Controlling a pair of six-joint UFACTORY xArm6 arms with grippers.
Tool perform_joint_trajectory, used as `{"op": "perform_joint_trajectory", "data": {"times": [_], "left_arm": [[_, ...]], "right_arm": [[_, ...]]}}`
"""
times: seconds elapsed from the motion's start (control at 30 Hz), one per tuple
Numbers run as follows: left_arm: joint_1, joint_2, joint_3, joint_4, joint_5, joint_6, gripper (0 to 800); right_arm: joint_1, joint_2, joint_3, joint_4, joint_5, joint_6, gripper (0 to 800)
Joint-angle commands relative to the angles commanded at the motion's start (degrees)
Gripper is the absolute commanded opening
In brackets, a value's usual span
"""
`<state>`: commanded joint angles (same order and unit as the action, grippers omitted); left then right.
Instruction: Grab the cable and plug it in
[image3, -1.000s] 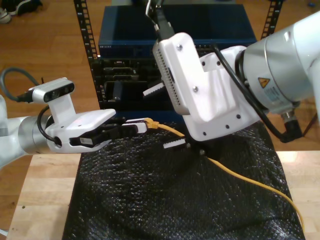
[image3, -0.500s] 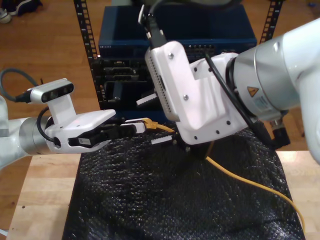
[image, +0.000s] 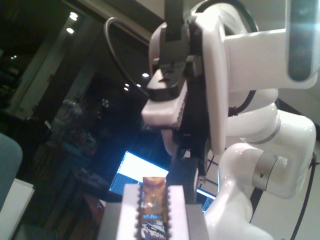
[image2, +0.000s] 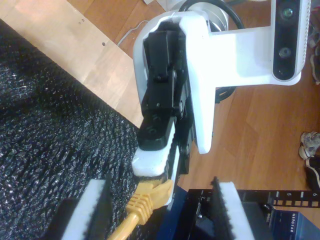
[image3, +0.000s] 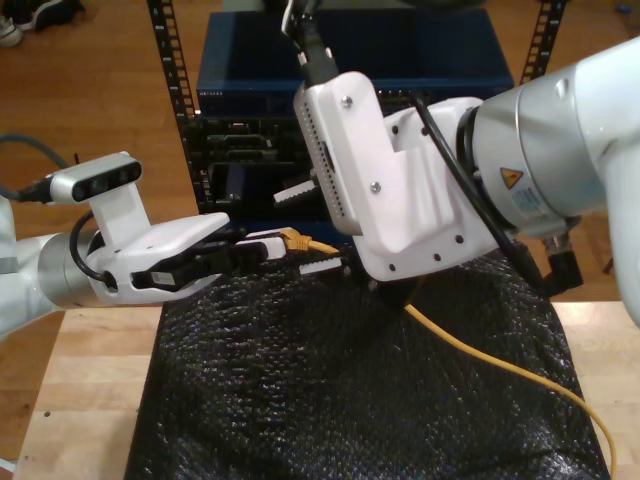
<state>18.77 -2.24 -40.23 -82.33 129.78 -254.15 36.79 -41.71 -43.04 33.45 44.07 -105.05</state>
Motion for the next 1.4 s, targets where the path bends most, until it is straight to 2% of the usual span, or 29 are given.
{"op": "perform_joint_trajectory", "data": {"times": [0.33, 0.63, 1.4], "left_arm": [[0.0, 0.0, 0.09, 0.0, 0.44, -1.23, 34], [0.0, 0.79, 0.0, -0.97, 2.73, -2.73, 34], [0.0, 1.49, 0.0, -1.41, 4.31, -4.13, 36]], "right_arm": [[0.0, -0.97, 0.18, 0.09, -1.23, 0.0, 415], [0.0, -1.23, 0.7, 0.0, -1.67, 0.0, 385], [1.58, -1.76, 0.88, 0.0, -1.85, 0.0, 342]]}}
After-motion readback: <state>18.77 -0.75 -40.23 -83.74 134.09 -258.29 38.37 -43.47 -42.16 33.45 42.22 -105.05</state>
